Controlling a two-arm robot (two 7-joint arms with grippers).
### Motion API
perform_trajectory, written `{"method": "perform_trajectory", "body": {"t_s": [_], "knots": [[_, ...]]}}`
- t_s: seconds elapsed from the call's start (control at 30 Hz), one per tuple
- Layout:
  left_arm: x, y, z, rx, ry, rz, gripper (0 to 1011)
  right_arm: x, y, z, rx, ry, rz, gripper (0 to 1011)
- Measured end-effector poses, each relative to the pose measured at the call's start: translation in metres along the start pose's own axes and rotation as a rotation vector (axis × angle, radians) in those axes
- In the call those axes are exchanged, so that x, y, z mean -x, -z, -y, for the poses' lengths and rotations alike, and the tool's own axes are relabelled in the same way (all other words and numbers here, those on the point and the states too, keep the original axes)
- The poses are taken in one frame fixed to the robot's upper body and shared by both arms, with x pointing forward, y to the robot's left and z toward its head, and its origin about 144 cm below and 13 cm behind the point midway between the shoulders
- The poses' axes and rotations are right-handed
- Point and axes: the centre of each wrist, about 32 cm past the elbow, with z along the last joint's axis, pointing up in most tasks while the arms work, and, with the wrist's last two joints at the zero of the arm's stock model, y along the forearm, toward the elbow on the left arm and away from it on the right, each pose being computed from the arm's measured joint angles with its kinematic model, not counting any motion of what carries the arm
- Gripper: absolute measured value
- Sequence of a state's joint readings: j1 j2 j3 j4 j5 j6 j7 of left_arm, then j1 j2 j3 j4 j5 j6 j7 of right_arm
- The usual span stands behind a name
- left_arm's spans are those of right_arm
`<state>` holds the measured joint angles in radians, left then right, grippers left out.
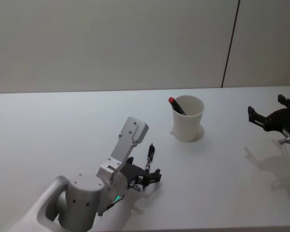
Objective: Place the pen into the pen holder.
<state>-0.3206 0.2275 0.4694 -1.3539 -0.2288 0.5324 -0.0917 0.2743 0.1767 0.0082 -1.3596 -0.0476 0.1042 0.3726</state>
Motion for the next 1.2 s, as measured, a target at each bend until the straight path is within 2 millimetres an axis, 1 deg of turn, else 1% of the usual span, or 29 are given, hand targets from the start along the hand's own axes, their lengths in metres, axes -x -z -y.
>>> {"method": "perform_trajectory", "body": {"t_s": [0.17,0.27,0.4,0.43,0.47,0.5,0.57,0.6,0.63,0.7,0.73,0.83,0.87,0.97,1.0,1.03,1.1,1.17,1.2], "knots": [[0.0,-0.0003,0.0014,-0.007,-0.002,0.007,1004,0.0,0.0,0.0,0.0,0.0,0.0,1002],[0.0001,-0.0006,0.0022,-0.01,-0.002,0.01,969,0.0,0.0,0.0,0.0,0.0,0.0,1001],[0.0001,-0.0008,0.0034,-0.016,-0.002,0.013,872,0.0,0.0,0.0,0.0,0.0,0.0,1002],[0.0001,-0.0008,0.0034,-0.016,-0.002,0.013,872,0.0,0.0,0.0,0.0,0.0,0.0,1002],[0.0002,-0.0008,0.0038,-0.019,-0.001,0.014,816,0.0,0.0,0.0,0.0,0.0,0.0,1001],[0.0002,-0.0009,0.004,-0.02,-0.001,0.014,809,0.0,0.0,0.0,0.0,0.0,0.0,1002],[0.0005,-0.0007,0.0047,-0.023,0.0,0.014,728,0.0,0.0,0.0,0.0,0.0,0.0,1001],[0.0007,-0.0006,0.005,-0.025,0.001,0.014,705,0.0,0.0,0.0,0.0,0.0,0.0,1002],[0.0012,-0.0002,0.0056,-0.029,0.003,0.014,647,0.0,0.0,0.0,0.0,0.0,0.0,1001],[0.0017,0.0,0.006,-0.032,0.006,0.014,616,0.0,0.0,0.0,0.0,0.0,0.0,1002],[0.002,0.0002,0.0063,-0.033,0.007,0.013,565,0.0,0.0,0.0,0.0,0.0,0.0,1002],[0.003,0.0008,0.0073,-0.037,0.012,0.012,470,0.0,0.0,0.0,0.0,0.0,0.0,1002],[0.0035,0.001,0.0078,-0.039,0.015,0.011,420,0.0,0.0,0.0,0.0,0.0,0.0,1002],[0.0039,0.0013,0.0084,-0.04,0.016,0.01,360,0.0,0.0,0.0,0.0,0.0,0.0,1002],[0.0041,0.0015,0.0088,-0.042,0.016,0.01,300,0.0,0.0,0.0,0.0,0.0,0.0,1002],[0.0041,0.0015,0.009,-0.042,0.015,0.01,281,0.0,0.0,0.0,0.0,0.0,0.0,1002],[0.0043,0.0018,0.0095,-0.044,0.016,0.01,203,0.0,0.0,0.0,0.0,0.0,0.0,1002],[0.0045,0.0019,0.0097,-0.044,0.016,0.01,186,0.0,0.0,0.0,0.0,0.0,0.0,1001],[0.0046,0.0021,0.01,-0.045,0.017,0.009,146,0.0,0.0,0.0,0.0,0.0,0.0,1002]]}}
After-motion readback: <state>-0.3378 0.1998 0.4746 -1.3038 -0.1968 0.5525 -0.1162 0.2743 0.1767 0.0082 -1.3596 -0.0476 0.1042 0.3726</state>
